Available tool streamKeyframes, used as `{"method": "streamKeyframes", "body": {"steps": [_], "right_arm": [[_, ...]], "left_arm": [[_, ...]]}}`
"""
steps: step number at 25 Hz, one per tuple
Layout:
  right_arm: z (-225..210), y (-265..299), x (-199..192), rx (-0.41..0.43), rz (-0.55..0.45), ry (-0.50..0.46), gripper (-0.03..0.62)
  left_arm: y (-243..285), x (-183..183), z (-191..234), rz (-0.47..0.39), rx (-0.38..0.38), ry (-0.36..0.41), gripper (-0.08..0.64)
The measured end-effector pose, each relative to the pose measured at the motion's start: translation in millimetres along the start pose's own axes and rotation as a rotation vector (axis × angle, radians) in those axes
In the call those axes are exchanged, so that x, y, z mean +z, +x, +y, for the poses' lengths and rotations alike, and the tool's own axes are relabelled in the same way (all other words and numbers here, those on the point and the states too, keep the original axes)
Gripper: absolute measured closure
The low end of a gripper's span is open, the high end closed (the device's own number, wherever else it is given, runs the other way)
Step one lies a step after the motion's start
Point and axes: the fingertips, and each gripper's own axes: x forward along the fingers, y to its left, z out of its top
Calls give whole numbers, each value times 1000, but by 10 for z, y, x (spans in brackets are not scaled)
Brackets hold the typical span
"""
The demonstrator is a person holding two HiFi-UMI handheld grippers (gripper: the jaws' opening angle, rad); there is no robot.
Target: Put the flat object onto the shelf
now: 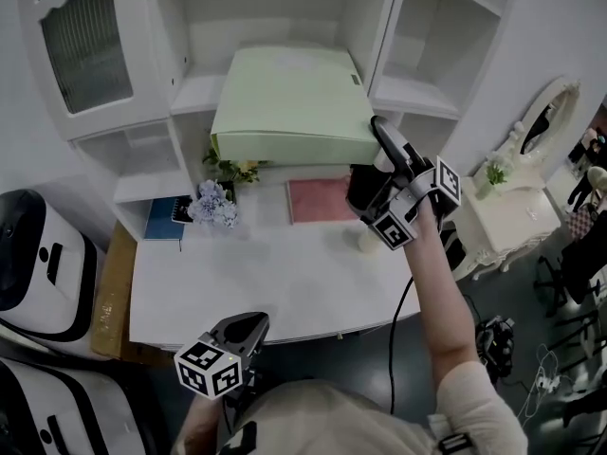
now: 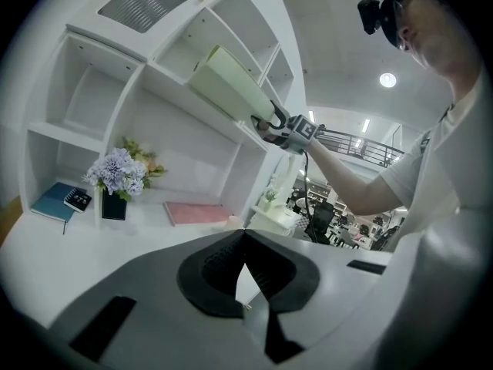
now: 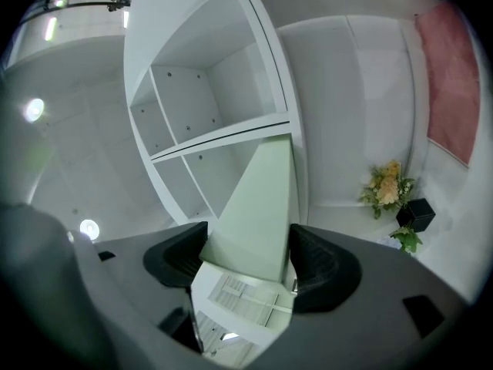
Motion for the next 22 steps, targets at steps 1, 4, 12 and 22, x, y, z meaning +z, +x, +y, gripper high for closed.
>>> {"method": "streamKeyframes", "body": {"steps": [1, 4, 12, 22], "right_arm": [[30, 12, 15, 8, -9, -12, 262], [121, 48, 63, 34, -24, -80, 249], [228, 91, 111, 36, -44, -235, 242], [296, 110, -44, 59, 66, -504, 198]], "left_arm": [[0, 10, 15, 0, -7, 3, 548], [-19, 17, 70, 4, -14, 6, 546], [-52, 38, 158, 7, -18, 18, 546], [-24, 45, 173, 17, -15, 34, 548]]}}
